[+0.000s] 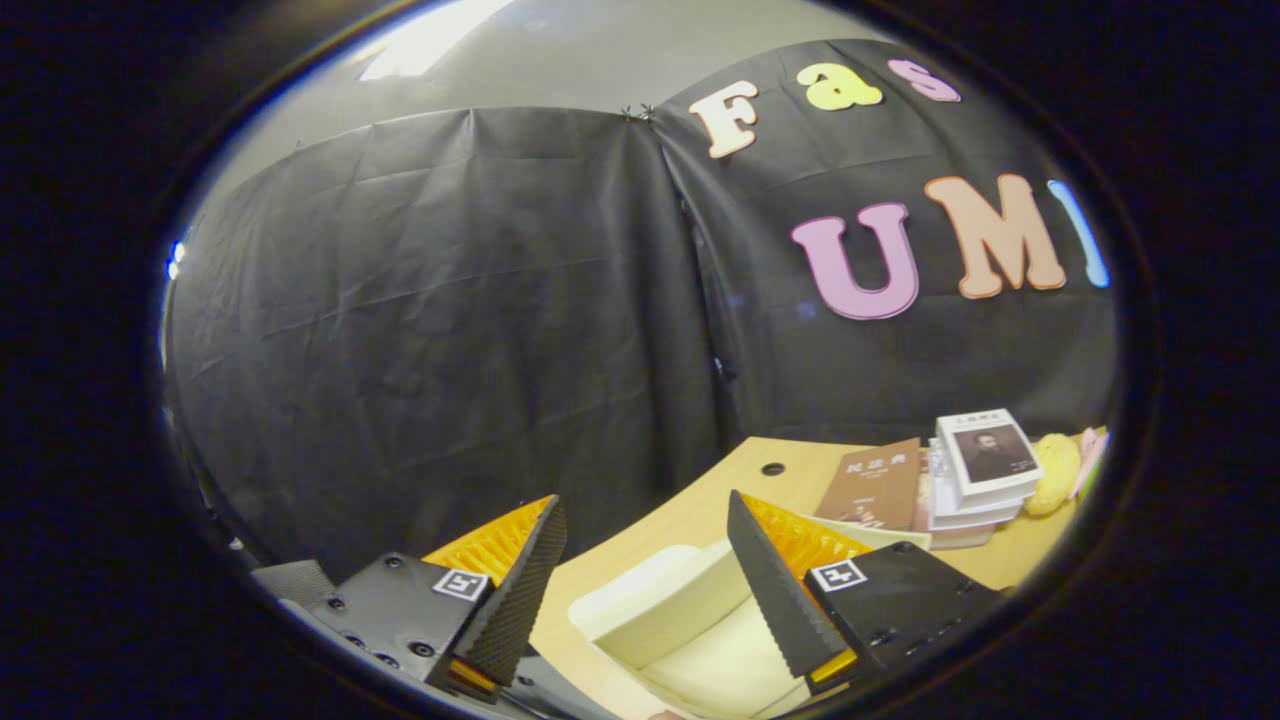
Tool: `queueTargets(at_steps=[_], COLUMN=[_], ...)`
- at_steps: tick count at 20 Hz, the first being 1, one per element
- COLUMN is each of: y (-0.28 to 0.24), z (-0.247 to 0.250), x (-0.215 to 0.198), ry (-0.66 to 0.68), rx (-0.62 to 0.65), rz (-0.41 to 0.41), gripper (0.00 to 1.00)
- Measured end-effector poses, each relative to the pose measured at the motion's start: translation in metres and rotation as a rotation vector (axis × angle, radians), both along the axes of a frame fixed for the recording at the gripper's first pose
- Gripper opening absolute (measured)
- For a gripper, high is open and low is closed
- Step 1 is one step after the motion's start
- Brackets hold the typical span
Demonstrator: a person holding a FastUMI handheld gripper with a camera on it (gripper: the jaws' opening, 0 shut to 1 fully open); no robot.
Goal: Open the storage box then place both shoes into the box .Put the left shoe in first, then the right shoe, with the right side of both shoes facing outward in a uniform manner.
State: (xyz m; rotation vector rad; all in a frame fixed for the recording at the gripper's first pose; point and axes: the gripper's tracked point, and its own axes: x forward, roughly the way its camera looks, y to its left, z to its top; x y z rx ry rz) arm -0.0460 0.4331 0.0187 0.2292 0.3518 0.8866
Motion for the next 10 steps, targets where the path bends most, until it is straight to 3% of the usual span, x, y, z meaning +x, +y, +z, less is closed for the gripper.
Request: queueTargets(at_steps=[10], y=[-0.159], z=[-0.040], x=[0.058], ry=[-0.046], rx=[-0.147], rz=[-0.249], gripper=[1.00])
